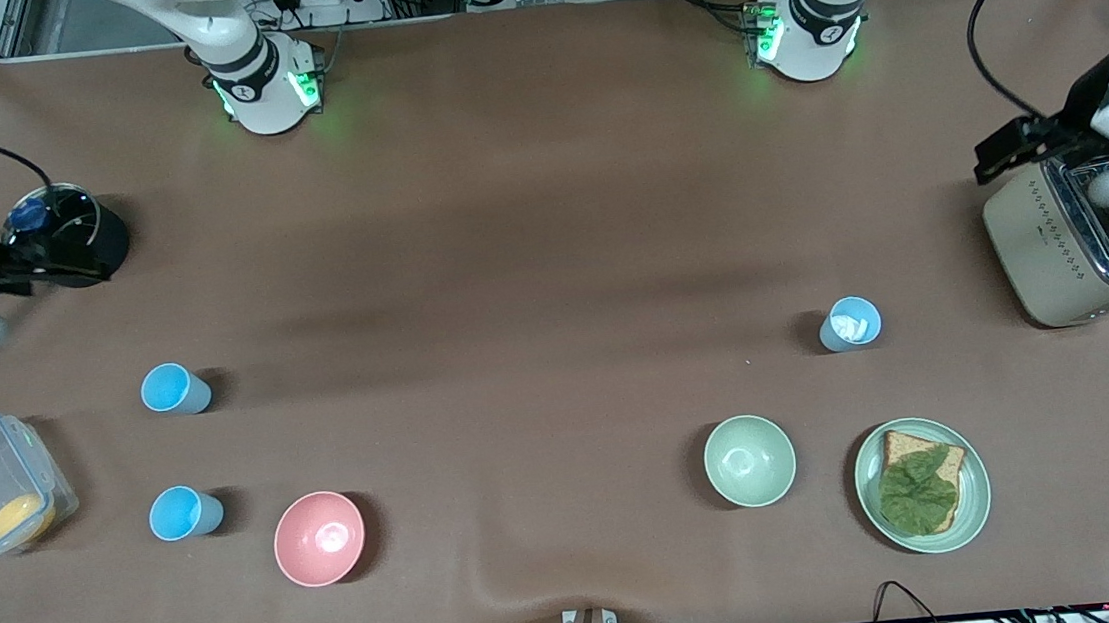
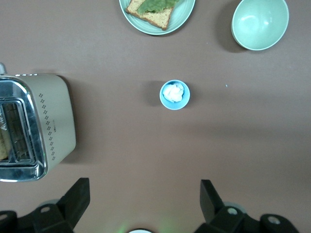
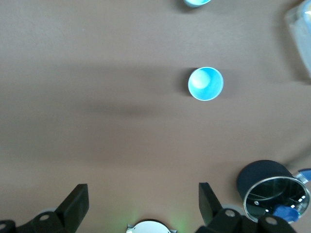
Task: Stack blue cups with both arms
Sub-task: 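Grasp a blue cup with the right gripper while the left gripper approaches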
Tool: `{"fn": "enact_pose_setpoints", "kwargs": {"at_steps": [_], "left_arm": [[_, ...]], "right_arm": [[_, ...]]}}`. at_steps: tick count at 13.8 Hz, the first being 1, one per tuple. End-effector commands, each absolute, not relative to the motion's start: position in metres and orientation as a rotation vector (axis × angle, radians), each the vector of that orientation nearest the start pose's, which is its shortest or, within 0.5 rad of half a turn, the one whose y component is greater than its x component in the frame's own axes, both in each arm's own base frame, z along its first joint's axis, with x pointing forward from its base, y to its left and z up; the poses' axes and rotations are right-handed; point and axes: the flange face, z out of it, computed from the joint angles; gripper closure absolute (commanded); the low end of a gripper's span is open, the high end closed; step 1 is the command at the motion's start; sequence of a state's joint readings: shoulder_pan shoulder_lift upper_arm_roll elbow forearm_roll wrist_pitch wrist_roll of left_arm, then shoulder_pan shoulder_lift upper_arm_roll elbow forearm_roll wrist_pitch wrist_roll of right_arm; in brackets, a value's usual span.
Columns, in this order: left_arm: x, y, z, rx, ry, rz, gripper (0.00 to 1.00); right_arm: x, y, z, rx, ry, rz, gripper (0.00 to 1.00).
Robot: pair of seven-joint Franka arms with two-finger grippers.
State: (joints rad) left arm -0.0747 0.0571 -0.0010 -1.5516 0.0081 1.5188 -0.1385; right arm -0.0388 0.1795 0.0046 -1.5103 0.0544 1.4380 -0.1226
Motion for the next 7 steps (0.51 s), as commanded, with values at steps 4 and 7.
{"fn": "enact_pose_setpoints", "kwargs": {"at_steps": [4,7], "left_arm": [[0.579,-0.032,0.558,-3.135,-0.087,0.128,0.0],[0.582,-0.03,0.537,-3.138,-0.092,0.089,0.0]], "right_arm": [[0.624,-0.025,0.442,-2.937,-0.091,0.587,0.0],[0.629,-0.088,0.361,-2.934,0.031,0.76,0.0]]}}
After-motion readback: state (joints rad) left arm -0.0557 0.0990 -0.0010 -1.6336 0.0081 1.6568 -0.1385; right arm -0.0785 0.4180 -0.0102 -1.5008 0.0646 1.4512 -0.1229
